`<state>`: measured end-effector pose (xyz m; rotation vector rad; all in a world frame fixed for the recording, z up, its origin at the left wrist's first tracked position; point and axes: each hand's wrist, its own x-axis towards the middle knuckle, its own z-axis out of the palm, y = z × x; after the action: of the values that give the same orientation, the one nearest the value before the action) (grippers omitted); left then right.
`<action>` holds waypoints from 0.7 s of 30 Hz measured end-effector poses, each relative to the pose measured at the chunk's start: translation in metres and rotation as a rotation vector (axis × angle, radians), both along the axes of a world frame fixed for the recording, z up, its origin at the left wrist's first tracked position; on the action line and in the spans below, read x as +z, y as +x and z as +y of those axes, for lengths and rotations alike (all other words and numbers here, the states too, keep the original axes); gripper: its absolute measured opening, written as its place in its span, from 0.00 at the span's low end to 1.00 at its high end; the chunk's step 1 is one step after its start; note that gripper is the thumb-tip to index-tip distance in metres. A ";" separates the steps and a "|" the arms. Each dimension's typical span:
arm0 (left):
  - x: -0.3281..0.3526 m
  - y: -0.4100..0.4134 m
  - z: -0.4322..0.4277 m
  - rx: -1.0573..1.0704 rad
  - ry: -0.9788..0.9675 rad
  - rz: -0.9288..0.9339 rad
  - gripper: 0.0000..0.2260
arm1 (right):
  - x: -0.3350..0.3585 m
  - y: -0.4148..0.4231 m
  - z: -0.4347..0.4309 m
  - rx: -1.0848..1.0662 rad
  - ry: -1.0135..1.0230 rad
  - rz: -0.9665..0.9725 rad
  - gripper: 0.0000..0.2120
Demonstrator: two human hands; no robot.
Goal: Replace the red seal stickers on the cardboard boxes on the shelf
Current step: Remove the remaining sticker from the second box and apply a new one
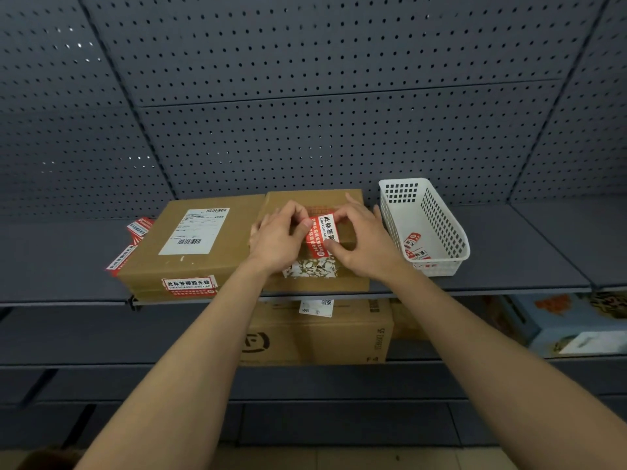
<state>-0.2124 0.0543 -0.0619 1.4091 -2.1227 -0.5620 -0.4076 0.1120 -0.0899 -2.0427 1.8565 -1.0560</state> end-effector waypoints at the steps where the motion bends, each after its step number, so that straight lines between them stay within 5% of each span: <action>1: 0.001 0.000 0.000 -0.008 0.005 0.006 0.06 | -0.001 0.004 0.003 -0.030 -0.022 -0.036 0.19; 12: 0.004 0.014 0.000 -0.167 0.136 0.156 0.06 | 0.002 0.021 0.013 -0.213 0.063 -0.339 0.10; 17: 0.002 0.020 -0.006 -0.214 0.188 0.140 0.27 | -0.008 0.022 0.015 -0.188 -0.009 -0.344 0.08; 21: -0.004 0.018 -0.011 -0.191 0.102 0.101 0.21 | -0.019 0.023 0.015 -0.151 -0.121 -0.367 0.07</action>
<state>-0.1949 0.0430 -0.0663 1.2102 -2.1875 -0.8078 -0.3846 0.1269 -0.1087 -1.6413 1.8099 -1.4996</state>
